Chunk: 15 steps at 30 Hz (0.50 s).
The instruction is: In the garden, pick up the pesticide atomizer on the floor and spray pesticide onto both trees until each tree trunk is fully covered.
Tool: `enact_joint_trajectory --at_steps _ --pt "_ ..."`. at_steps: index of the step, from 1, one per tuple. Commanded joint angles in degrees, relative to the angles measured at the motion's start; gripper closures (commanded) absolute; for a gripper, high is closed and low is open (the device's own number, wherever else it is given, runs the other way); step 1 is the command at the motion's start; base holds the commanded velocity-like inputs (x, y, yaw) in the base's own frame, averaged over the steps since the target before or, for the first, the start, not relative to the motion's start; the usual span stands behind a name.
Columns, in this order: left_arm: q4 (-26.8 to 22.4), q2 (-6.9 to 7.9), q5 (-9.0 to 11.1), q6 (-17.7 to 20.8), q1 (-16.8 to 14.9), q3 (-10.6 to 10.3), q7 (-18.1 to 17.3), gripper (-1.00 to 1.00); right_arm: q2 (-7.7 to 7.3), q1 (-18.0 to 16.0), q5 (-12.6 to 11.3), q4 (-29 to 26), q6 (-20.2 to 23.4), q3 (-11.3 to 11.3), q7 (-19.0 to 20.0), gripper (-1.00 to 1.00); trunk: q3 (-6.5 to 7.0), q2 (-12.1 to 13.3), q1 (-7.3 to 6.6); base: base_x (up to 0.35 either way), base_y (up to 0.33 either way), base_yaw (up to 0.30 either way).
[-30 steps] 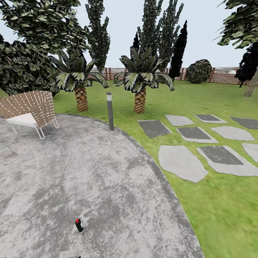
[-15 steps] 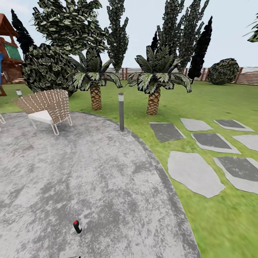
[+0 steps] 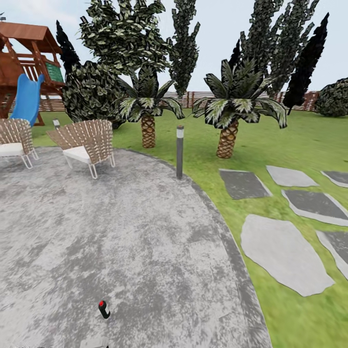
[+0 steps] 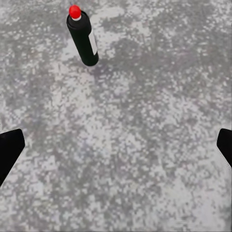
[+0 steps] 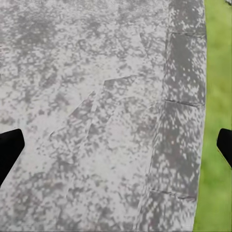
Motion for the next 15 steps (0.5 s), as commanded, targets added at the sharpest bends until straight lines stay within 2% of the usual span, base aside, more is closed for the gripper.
enact_joint_trajectory --at_steps 1,8,15 --pt "0.06 -0.01 0.48 -0.18 -0.04 -0.04 -0.03 -1.0 -0.02 -0.02 0.35 0.03 -0.15 0.0 0.03 -1.0 -0.05 -0.02 0.01 0.2 -0.149 0.276" --pt "0.06 -0.01 0.48 -0.17 -0.06 -0.04 -0.03 -1.0 -0.02 -0.02 0.35 0.05 -0.15 0.0 0.03 -1.0 -0.06 -0.02 0.01 0.155 -0.088 0.276" --pt "0.06 -0.01 0.48 -0.17 -0.03 -0.04 -0.03 -1.0 -0.02 -0.02 0.35 0.11 -0.15 0.0 0.03 -1.0 -0.18 -0.02 0.01 0.028 -0.007 0.276"
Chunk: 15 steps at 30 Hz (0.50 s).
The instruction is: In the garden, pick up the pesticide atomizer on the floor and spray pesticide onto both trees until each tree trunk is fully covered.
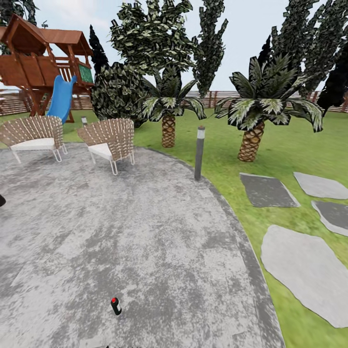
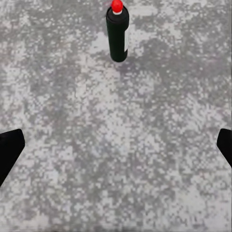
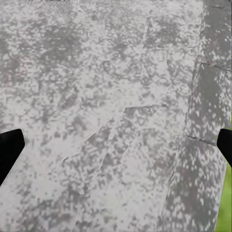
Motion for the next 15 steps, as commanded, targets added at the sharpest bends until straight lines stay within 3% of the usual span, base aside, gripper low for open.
enact_joint_trajectory --at_steps 1,8,15 --pt "0.06 -0.01 0.48 -0.18 -0.04 -0.05 -0.03 -1.0 -0.02 -0.02 0.35 0.02 -0.15 0.0 0.03 -1.0 -0.07 -0.02 -0.01 0.004 -0.001 0.276" --pt "0.06 -0.01 0.48 -0.19 -0.05 -0.05 -0.03 -1.0 -0.02 -0.02 0.38 0.02 -0.15 0.0 0.03 -1.0 -0.22 -0.02 -0.01 0.008 -0.002 0.276" --pt "0.06 -0.01 0.48 -0.19 -0.07 -0.05 -0.03 -1.0 -0.02 -0.01 0.35 0.02 -0.15 0.0 0.03 -1.0 -0.38 -0.02 -0.01 0.179 -0.137 0.276"
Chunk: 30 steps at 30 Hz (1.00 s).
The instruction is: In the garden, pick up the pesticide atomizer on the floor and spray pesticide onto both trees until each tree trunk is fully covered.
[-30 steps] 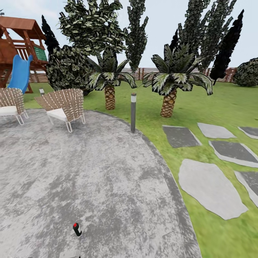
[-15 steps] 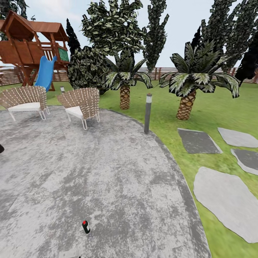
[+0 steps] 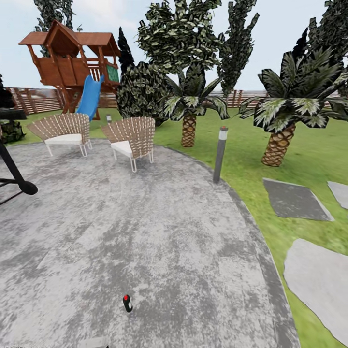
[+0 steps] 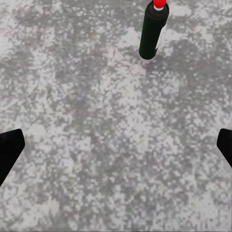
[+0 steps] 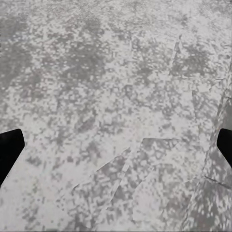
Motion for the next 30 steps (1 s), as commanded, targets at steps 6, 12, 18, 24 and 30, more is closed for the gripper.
enact_joint_trajectory --at_steps 6,12,18,24,30 --pt "0.06 -0.01 0.48 -0.21 -0.05 -0.04 -0.03 -1.0 -0.02 -0.02 0.35 -0.05 -0.15 0.0 0.03 -1.0 -0.18 -0.02 0.01 0.226 -0.181 0.276" --pt "0.06 -0.01 0.48 -0.2 -0.06 -0.04 -0.03 -1.0 -0.02 -0.02 0.35 0.0 -0.15 0.0 0.03 -1.0 -0.3 -0.02 0.01 0.194 -0.204 0.251" --pt "-0.36 0.08 0.44 -0.25 -0.06 -0.04 -0.03 -1.0 0.05 -0.02 0.41 0.19 -0.22 0.0 -0.02 -1.0 -0.32 -0.02 0.01 0.034 -0.089 0.054" --pt "-5.25 0.2 0.0 1.36 -2.48 -0.33 -0.35 -1.0 0.08 -0.43 0.36 -1.07 -0.16 -0.07 -0.21 -1.0 -0.32 -0.02 0.01 0.003 -0.007 0.004" --pt "-11.01 0.21 -0.38 15.22 -13.02 -0.68 -0.63 -1.0 -0.08 -5.5 0.35 -6.0 0.33 -0.31 -0.23 -1.0 -0.32 -0.02 0.01 0.0 0.0 0.0"
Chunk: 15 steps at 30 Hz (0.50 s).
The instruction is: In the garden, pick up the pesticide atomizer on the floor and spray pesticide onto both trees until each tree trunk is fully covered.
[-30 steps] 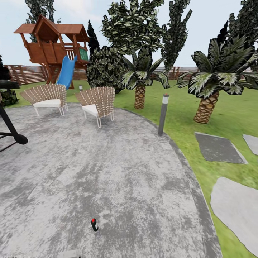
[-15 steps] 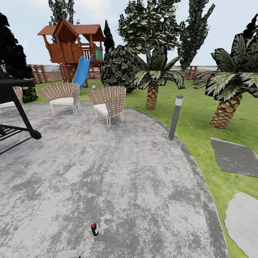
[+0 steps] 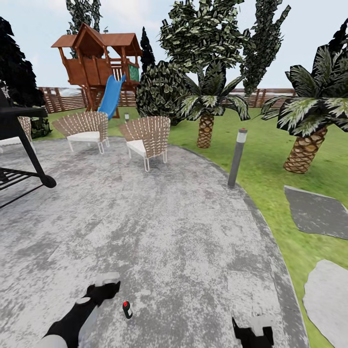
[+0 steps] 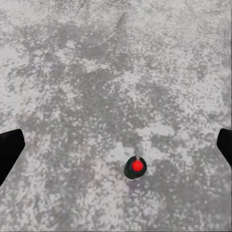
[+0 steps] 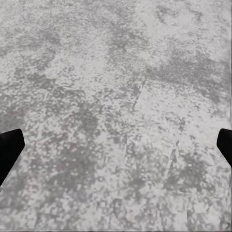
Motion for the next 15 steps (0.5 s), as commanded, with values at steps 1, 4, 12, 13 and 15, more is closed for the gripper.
enact_joint_trajectory --at_steps 1,4,12,13,15 --pt "-0.48 -0.11 0.38 2.83 -2.02 0.03 -0.07 -1.0 -0.02 -1.62 0.35 -0.68 0.23 -0.05 0.02 -1.0 -0.07 -0.02 -0.01 0.0 0.0 0.0" --pt "-0.91 -0.08 0.38 5.97 -5.83 -0.02 -0.15 -1.0 -0.03 -5.3 0.37 -1.32 1.94 -0.06 0.0 -1.0 -0.07 -0.02 -0.01 0.0 0.0 0.0" --pt "-0.33 1.09 -0.28 7.38 -9.03 -1.31 0.13 -1.0 0.02 -18.17 0.25 -1.45 16.87 0.12 -1.41 -1.0 -0.07 -0.02 -0.01 0.0 0.0 0.0" --pt "-0.29 1.14 -0.38 7.33 -8.94 -1.45 0.01 -1.0 0.18 -18.25 0.23 -1.18 16.97 0.2 -1.4 -1.0 -0.07 -0.02 -0.01 0.0 0.0 0.0" --pt "-0.35 1.09 -0.34 7.27 -8.54 -1.53 -0.18 -1.0 0.41 -18.34 0.17 -0.63 17.07 0.24 -1.28 -1.0 -0.07 -0.02 -0.01 0.0 0.0 0.0"
